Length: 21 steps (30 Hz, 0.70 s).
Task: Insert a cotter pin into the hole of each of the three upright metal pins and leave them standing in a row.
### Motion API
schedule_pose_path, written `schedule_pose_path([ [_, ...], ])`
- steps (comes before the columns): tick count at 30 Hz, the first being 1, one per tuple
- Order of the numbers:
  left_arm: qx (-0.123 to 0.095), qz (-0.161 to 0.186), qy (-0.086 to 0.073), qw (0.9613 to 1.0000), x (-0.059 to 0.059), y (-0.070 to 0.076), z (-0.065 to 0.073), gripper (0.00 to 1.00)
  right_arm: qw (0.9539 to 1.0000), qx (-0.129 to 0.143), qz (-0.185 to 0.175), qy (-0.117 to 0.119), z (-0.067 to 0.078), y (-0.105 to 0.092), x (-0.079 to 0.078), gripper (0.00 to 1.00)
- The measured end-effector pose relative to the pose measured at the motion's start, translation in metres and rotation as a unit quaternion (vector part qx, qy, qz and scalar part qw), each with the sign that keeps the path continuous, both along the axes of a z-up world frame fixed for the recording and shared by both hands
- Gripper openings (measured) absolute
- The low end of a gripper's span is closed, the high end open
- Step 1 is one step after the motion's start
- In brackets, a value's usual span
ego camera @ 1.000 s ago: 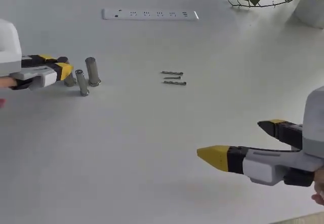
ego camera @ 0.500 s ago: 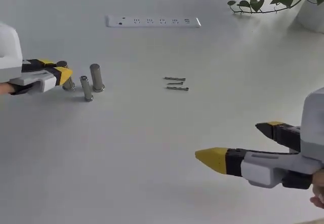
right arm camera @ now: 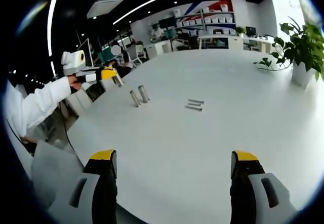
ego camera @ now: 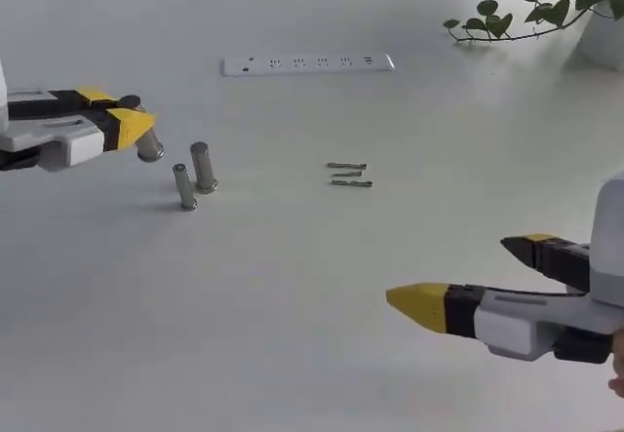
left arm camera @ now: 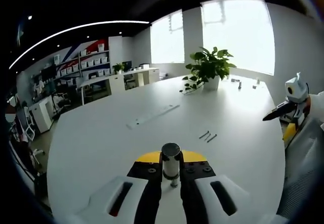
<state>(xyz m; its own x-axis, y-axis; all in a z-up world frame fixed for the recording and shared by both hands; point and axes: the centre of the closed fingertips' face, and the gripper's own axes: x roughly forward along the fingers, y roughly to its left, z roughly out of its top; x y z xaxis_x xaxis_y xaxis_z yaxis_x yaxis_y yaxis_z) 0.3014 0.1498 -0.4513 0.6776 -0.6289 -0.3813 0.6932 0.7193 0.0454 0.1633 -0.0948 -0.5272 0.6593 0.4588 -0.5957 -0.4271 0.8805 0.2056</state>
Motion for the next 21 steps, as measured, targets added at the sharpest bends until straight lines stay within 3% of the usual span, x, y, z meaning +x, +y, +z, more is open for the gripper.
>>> schedule_pose_path([
  [2,0.003,-0.010,-0.007,0.9999,-0.007,-0.005,0.007,0.10,1.0000,0.002,-0.003,-0.002,0.000,-0.002,-0.002,0.92],
  [4,0.011,-0.031,-0.025,0.9991,-0.014,-0.012,0.012,0.10,1.0000,0.005,-0.006,-0.003,0.000,-0.004,-0.004,0.92],
  [7,0.004,-0.045,-0.023,0.9987,-0.020,-0.018,0.010,0.10,0.9999,0.006,-0.011,-0.005,0.000,-0.009,-0.008,0.91],
  [11,0.006,-0.082,-0.018,0.9964,-0.038,-0.034,0.006,0.10,0.9998,0.008,-0.017,-0.007,0.000,-0.012,-0.011,0.91],
  [17,0.020,-0.125,-0.018,0.9918,-0.062,-0.060,-0.015,0.10,0.9997,0.006,-0.021,-0.004,-0.003,-0.015,-0.014,0.91],
  [21,0.004,-0.130,0.009,0.9915,-0.067,-0.069,-0.036,0.10,0.9997,0.008,-0.022,-0.004,-0.003,-0.015,-0.014,0.91],
])
